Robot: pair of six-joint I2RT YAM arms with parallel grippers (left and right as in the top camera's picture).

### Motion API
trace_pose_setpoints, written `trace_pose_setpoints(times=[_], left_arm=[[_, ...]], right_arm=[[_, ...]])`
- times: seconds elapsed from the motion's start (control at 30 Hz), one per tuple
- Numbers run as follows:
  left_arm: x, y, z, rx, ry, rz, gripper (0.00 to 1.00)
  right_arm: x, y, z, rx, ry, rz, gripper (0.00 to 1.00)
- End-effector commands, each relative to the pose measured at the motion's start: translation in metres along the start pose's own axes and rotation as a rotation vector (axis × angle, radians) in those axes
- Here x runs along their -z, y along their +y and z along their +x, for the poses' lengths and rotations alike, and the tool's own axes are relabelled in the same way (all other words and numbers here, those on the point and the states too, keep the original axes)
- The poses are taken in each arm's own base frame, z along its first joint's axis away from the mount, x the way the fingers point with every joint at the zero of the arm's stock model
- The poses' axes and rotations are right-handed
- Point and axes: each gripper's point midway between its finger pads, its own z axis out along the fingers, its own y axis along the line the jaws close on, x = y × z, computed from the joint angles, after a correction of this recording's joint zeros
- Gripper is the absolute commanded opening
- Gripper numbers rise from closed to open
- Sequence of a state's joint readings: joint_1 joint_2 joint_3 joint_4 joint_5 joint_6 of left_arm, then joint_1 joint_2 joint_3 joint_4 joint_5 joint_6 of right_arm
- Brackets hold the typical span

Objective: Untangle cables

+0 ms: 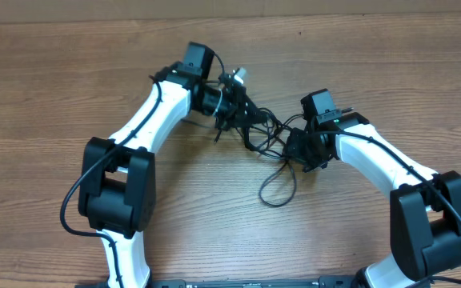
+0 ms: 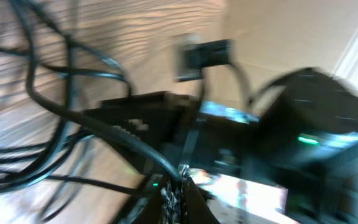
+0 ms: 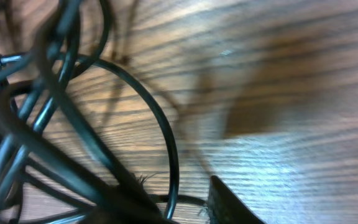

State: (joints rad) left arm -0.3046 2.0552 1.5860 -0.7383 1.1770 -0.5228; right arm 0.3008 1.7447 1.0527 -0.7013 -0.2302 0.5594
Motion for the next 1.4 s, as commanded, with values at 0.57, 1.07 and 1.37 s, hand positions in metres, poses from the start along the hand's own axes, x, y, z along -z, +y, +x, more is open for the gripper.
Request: trace_pose_setpoints(times=[0.57, 1.07, 1.37], left_arm=[[0.121, -0.043, -0.023, -0.109, -0.182, 0.164, 0.04], [0.155, 0.079, 0.006, 0.181, -0.227, -0.428, 0.04], [0.077, 0.051, -0.004, -0.048, -0.155, -0.486, 0.69]], right_arm=[[0.056, -0.151, -0.070, -0.498, -0.120, 0.018, 0.04], [0.063, -0.172, -0.072, -0.572, -0.130, 0.003, 0.04], [0.054, -0.148, -0.067, -0.499, -0.102, 0.003, 0.05]])
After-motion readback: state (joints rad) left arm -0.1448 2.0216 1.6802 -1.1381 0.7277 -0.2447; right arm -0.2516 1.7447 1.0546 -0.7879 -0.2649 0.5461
